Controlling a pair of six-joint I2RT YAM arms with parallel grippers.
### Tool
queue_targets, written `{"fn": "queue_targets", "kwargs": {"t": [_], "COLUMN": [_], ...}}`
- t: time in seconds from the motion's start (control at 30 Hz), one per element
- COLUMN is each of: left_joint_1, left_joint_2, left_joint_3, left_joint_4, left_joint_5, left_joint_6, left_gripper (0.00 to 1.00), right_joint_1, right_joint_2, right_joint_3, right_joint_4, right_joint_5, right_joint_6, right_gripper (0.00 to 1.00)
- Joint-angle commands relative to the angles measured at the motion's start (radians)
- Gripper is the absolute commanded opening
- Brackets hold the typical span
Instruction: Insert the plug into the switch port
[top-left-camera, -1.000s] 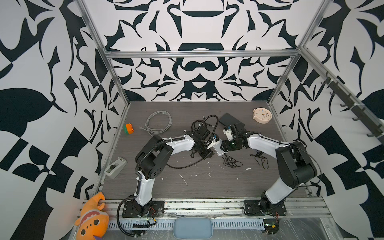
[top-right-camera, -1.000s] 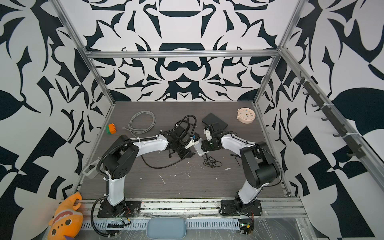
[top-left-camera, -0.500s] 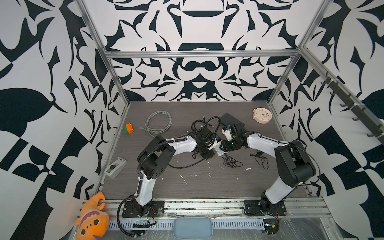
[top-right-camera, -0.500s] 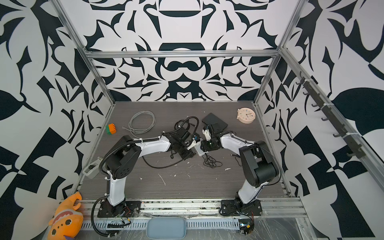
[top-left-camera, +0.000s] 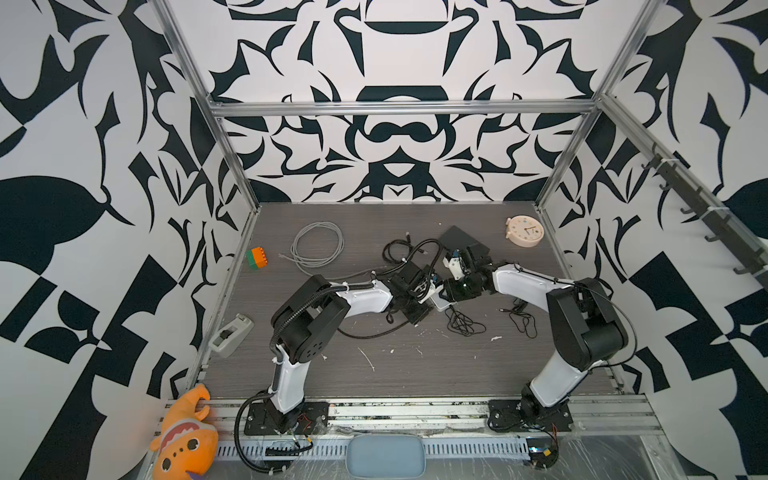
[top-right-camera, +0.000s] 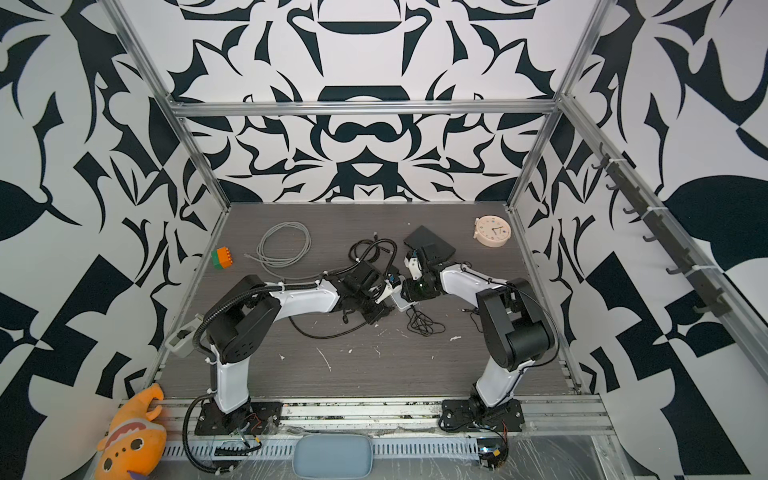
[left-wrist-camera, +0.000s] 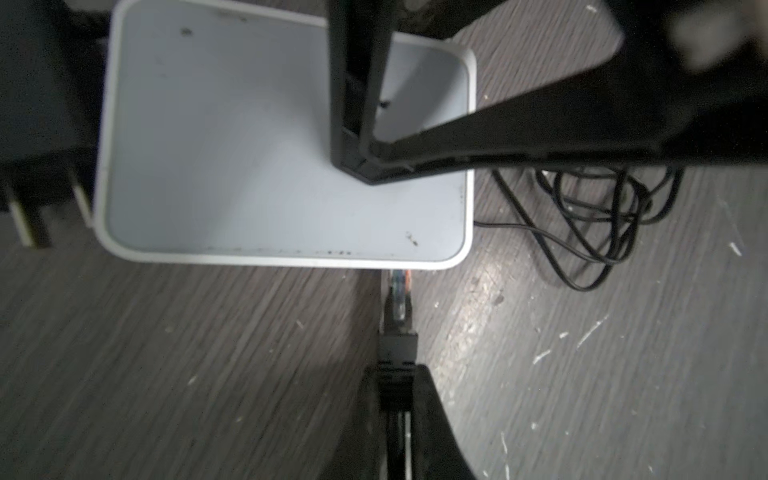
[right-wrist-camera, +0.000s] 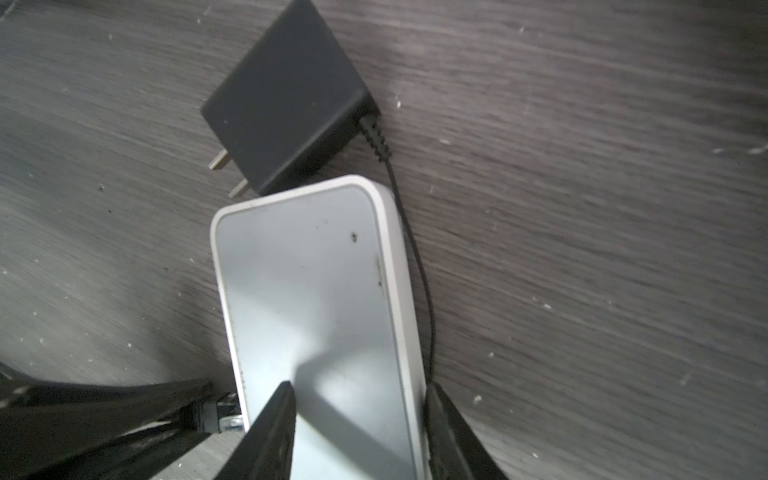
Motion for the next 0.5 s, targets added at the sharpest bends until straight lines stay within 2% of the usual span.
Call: {"fn": "queue_targets", "kwargs": {"t": [0.0, 0.17, 0.33, 0.47], "left_joint_1": [-0.01, -0.04, -0.094, -0.104], "left_joint_2": [-0.032, -0.038, -0.035, -0.032], "left_joint_3": [-0.044, -0.071, -0.091, -0.106], "left_joint_4": [0.09, 0.139, 0.205, 0.244], "left_joint_5": [-0.045, -0.13, -0.281, -0.293], "left_joint_6": [-0.026, -0.025, -0.011, -0.016], "left_gripper": [0.02, 0.02, 0.01, 0.0], "right_joint_1": [0.008, 0.007, 0.008, 0.008], "right_joint_2": [0.033, 0.072, 0.101, 0.11], "right_joint_3": [0.019, 0.051, 0.081, 0.093], "right_joint_4": [-0.069, -0.111, -0.16, -0.192], "right_joint_5": [-0.042, -0.083, -0.128, -0.146], "right_joint_6": [-0.02, -0.045, -0.05, -0.051], "right_gripper": [0.48, 0.47, 0.47, 0.46]}}
